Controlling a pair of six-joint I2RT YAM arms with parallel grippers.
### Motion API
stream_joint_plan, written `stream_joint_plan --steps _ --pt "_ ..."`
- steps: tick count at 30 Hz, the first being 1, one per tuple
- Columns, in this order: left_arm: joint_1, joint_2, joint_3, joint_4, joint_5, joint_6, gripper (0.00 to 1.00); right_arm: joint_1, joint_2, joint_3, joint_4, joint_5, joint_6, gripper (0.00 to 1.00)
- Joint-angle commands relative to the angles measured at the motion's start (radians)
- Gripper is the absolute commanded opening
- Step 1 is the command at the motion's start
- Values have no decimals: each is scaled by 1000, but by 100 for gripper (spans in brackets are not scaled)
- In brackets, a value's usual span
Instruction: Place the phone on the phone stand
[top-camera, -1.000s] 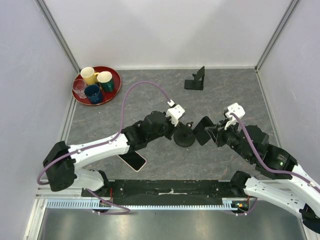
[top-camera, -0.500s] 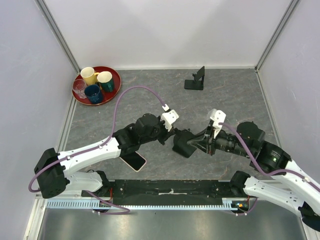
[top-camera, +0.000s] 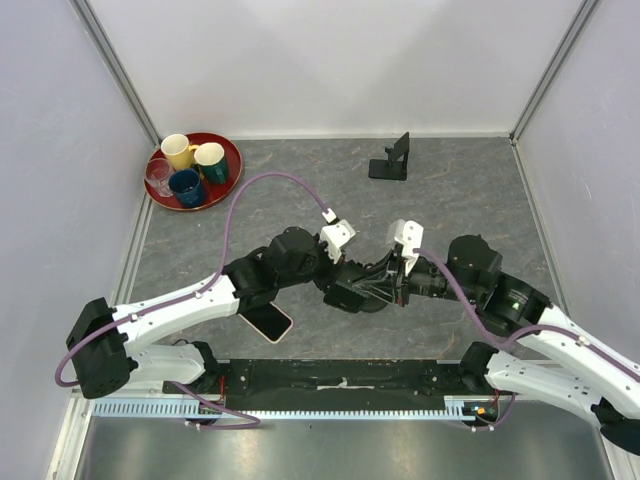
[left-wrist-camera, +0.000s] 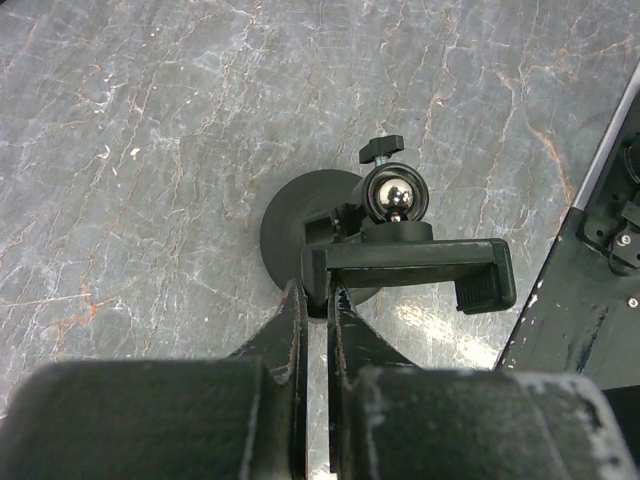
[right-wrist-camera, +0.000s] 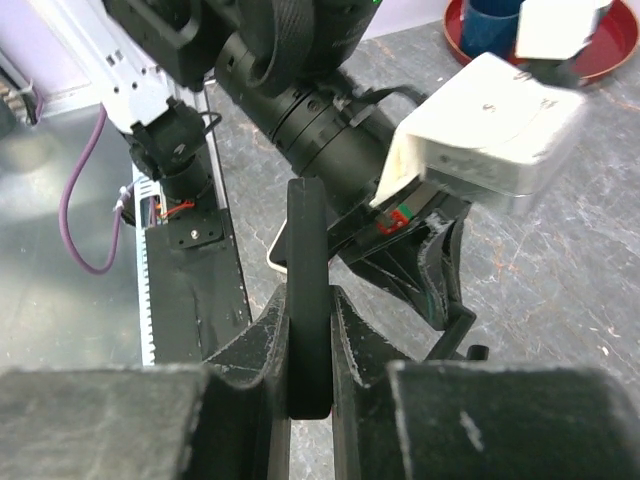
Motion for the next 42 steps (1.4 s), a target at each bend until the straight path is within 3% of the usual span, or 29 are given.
stream_joint_plan --steps 1,9,20,32,42 --pt "0 -26 53 -32 67 -47 2 -1 15 -76 240 -75 -125 0" --pt "4 -38 86 -122 122 -6 2 -1 125 -84 269 -129 -298 0" --pt "4 -49 140 -245 200 117 2 -8 184 -60 255 -62 -421 0" --pt "9 -77 126 -299 324 203 2 -99 207 -78 275 -296 -441 0" --pt "35 -78 125 -291 407 226 2 -182 266 -74 303 -374 -438 0"
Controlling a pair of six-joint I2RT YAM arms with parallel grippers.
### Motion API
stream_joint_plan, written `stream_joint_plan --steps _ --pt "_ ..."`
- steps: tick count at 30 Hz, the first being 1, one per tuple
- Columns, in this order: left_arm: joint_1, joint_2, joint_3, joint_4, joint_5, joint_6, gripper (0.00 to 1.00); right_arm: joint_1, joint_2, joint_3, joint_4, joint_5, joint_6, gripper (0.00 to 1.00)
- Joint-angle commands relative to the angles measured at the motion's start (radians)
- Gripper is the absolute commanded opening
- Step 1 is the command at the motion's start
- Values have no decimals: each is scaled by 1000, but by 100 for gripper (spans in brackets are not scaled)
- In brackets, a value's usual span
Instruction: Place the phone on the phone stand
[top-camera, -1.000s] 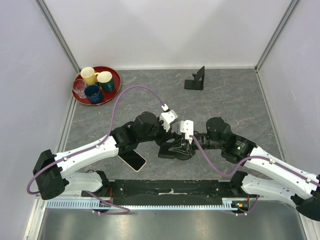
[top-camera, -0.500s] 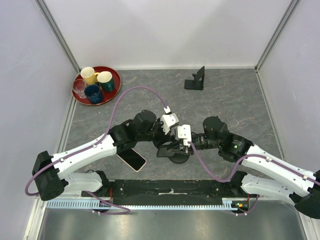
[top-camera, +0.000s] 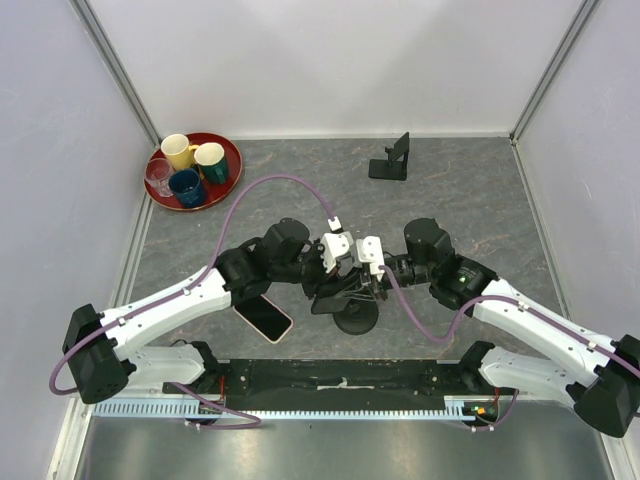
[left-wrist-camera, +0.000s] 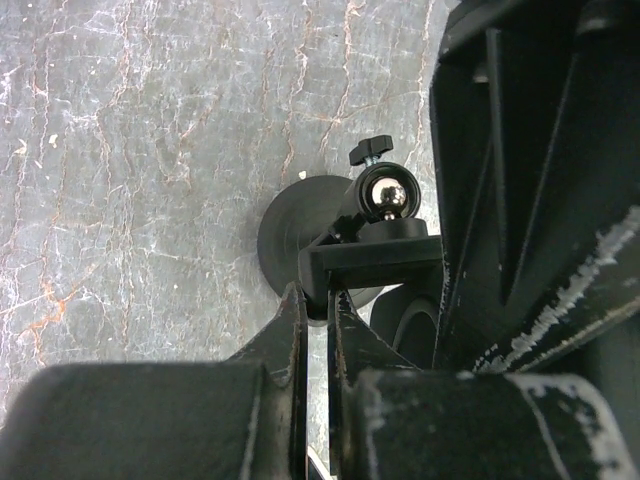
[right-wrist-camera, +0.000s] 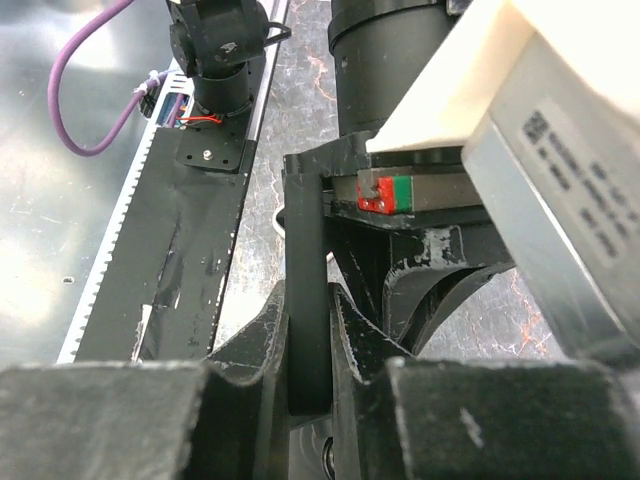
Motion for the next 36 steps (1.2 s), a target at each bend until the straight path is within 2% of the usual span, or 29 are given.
stream_joint_plan --steps 1,6,9,12,13,14,20,25,30,35,36 --pt "-12 -57 26 -2 151 41 2 -78 3 43 99 48 -37 0" --pt "-12 -76 29 -11 45 17 2 -85 3 62 14 102 7 0" --pt "-12 -126 -5 26 -100 -29 2 -83 -10 59 -8 180 88 0" --pt "-12 -184 -40 69 -281 -89 2 -83 -17 85 -67 235 140 0" --pt "-11 -195 -46 79 -387 -112 2 -82 -23 91 -84 275 166 0" --pt "-11 -209 -52 83 -423 -135 2 -80 -37 92 -96 306 182 0" --pt "-12 -272 -87 116 -486 -224 2 -37 -40 105 -137 499 269 0" --pt "-12 -312 -138 172 -509 -230 2 23 -125 14 -82 637 274 0" --pt "-12 -306 -129 179 -582 -285 2 73 -42 98 -200 816 283 0" --pt "-21 -251 -77 92 -876 -432 2 171 1 124 -270 1036 331 0" --pt "-23 -241 -66 60 -1005 -466 2 214 19 153 -300 1162 344 0"
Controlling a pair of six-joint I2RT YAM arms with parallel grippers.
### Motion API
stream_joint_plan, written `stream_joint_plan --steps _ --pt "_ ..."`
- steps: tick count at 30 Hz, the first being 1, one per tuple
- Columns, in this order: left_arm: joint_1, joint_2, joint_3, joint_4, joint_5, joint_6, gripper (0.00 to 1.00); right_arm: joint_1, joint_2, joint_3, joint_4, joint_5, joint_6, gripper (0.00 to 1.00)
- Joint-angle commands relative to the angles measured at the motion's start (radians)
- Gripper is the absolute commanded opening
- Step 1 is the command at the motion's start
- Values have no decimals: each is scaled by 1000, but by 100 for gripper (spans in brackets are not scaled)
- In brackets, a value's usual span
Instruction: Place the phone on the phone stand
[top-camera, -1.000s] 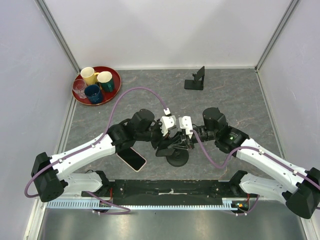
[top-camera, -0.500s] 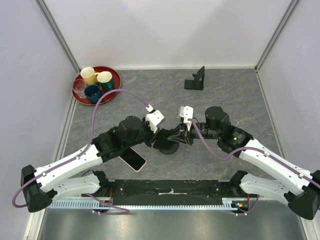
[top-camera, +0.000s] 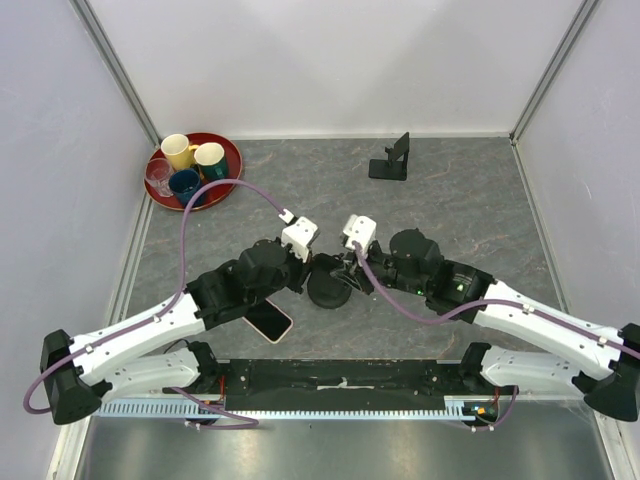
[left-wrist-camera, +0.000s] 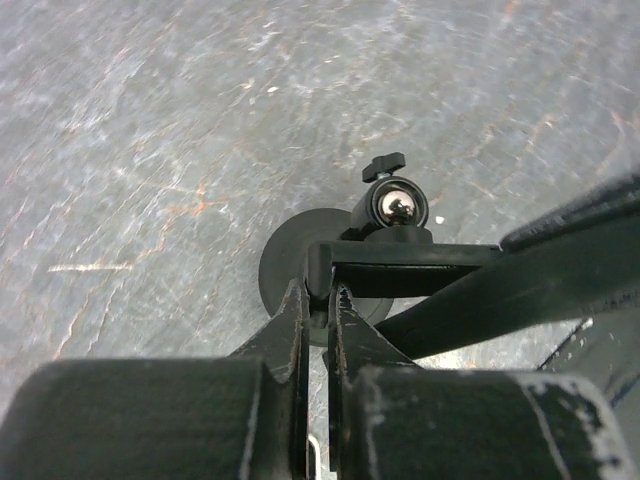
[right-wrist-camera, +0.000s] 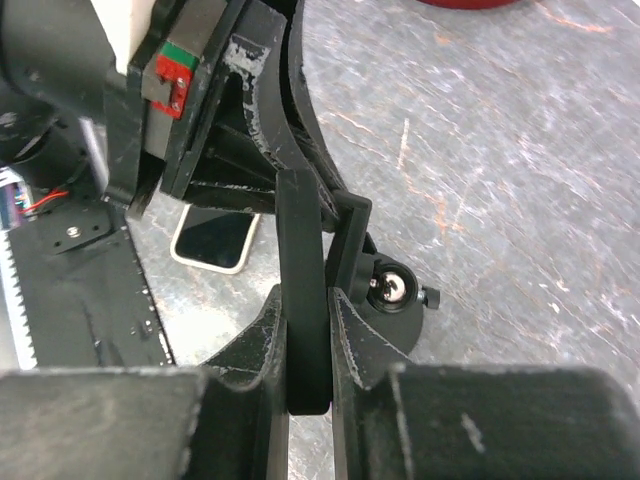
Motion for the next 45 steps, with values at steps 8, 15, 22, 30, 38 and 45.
stream_joint_plan --steps 8,15,22,30,38,45 --pt "-2 23 130 -162 -704 -379 2 210 203 233 -498 1018 296 0" --pt "-21 -6 111 -181 -684 -451 2 214 288 290 -568 1033 491 0" --pt "-25 -55 75 -179 -543 -434 2 208 292 270 -557 989 515 0" --pt "-25 -81 68 -222 -461 -434 2 205 315 233 -558 929 553 0" --pt "-25 -18 150 -385 -380 -442 2 207 332 233 -551 874 524 0" --pt "-25 21 202 -527 -426 -532 8 219 328 209 -543 828 538 0"
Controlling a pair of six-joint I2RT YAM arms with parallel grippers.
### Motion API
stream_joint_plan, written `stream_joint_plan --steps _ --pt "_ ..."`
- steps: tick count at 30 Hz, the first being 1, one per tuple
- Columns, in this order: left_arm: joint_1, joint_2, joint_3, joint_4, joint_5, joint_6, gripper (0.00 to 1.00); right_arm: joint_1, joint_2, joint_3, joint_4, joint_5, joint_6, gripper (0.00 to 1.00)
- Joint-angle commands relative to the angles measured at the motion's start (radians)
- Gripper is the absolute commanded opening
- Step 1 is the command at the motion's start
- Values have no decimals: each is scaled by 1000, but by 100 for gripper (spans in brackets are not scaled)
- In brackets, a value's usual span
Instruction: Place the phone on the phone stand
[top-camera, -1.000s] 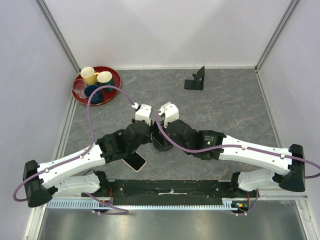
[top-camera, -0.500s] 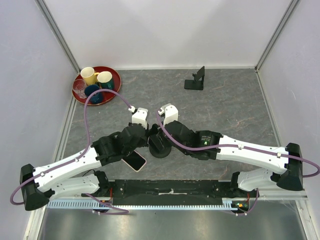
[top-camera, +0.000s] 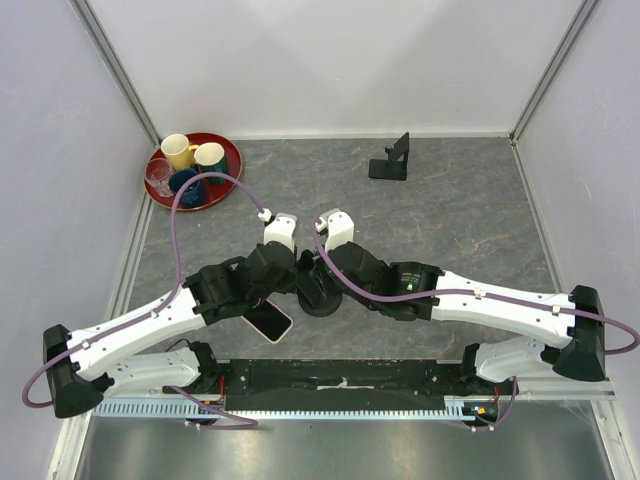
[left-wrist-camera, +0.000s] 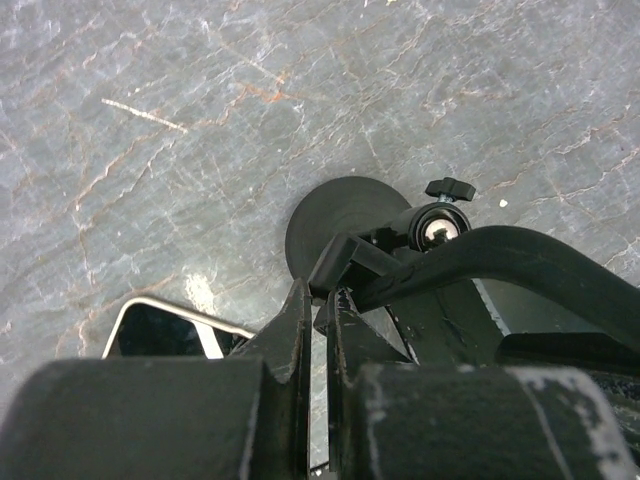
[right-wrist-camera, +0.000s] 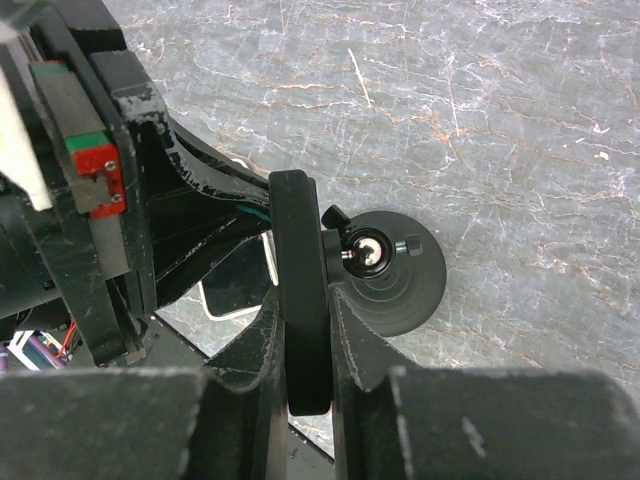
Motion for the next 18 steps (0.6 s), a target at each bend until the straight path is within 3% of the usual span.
stream_joint_plan --steps 1,8,10,14,18 --pt "22 0 113 -209 -161 -157 10 -36 18 -68 -309 216 -23 0" --pt "20 61 174 -373 -307 -302 20 -33 16 -72 -296 186 -23 0" --pt "20 66 179 -402 -313 -326 29 -35 10 -80 -273 171 -25 0" --pt "20 -15 144 -348 -271 -274 48 -35 5 -94 -266 160 -19 0" --pt "20 -161 60 -248 -237 -211 49 -33 -19 -115 -226 130 -19 0"
